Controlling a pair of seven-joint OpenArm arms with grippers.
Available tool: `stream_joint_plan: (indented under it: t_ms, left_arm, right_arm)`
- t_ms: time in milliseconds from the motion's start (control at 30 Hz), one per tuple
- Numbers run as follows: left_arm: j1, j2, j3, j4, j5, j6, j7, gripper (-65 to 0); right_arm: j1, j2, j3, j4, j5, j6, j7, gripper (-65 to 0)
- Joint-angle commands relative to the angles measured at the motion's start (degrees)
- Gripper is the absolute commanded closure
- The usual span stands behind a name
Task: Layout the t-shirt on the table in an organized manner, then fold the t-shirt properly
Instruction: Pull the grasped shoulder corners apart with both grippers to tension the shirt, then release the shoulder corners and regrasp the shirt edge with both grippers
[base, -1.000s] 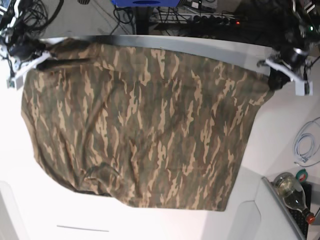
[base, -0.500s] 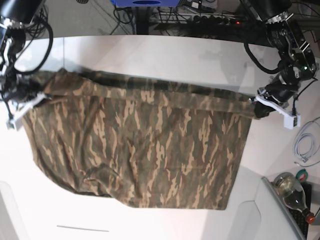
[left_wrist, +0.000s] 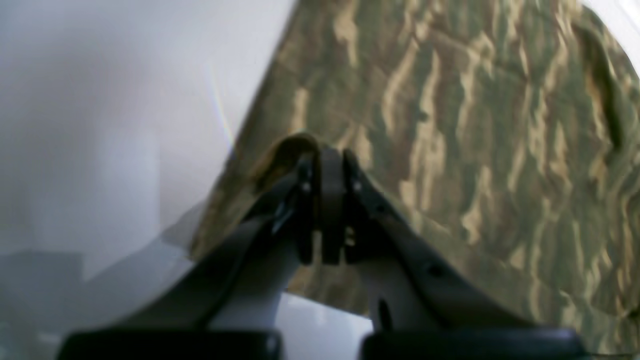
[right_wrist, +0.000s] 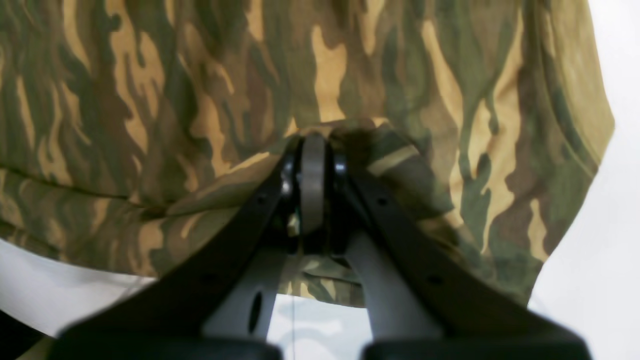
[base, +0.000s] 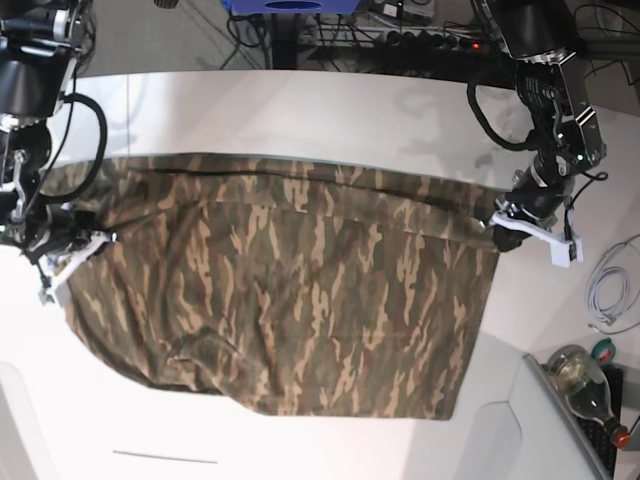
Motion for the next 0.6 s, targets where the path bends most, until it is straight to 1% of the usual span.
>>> stream_joint_plan:
  t_ms: [0,100,200,267,333,500,567]
  left_arm:
    - [-0.7,-0.7,-0.2,0.3,-0.6,-0.2,-2.1,0.0]
    - [-1.4,-0.8,-0.2,-2.3,-0.6,-0.2,-3.1,0.0]
    - [-2.5,-0.8,-0.4,-3.6,-0.6,-0.2,-3.1,0.0]
    - [-2.6,-0.8,-0.5,-4.0,-0.6,-0.2,-3.2,0.0]
    - [-3.3,-0.8,-0.6,-4.4,-0.6,-0.2,-3.2,0.0]
    - [-3.8,-0.8,-0.7,-4.4,-0.6,-0.1,-3.2,0.0]
    - [-3.7,-0.8,-0.7,-4.5,-0.6,-0.1,-3.5,0.0]
  right_arm:
    - [1.0,1.5,0.0,0.7,0.5,-0.1,1.9,-0.8]
    - [1.6,1.8,0.0,0.1,0.5,-0.1,3.0,-0.8]
    - [2.2,1.9,-0.1,-3.4,0.5,-0.1,3.6,-0.8]
    - [2.7,1.9,-0.1,-4.8,0.5,-0.1,5.2,-0.8]
    - [2.7,1.9,-0.1,-5.1,0.4,-0.1,6.6,-0.8]
    - [2.9,1.9,-0.1,-5.3,0.4,0.3,7.5,-0.8]
    - [3.3,1.7,-0.1,-5.3,0.4,0.3,8.9,-0.8]
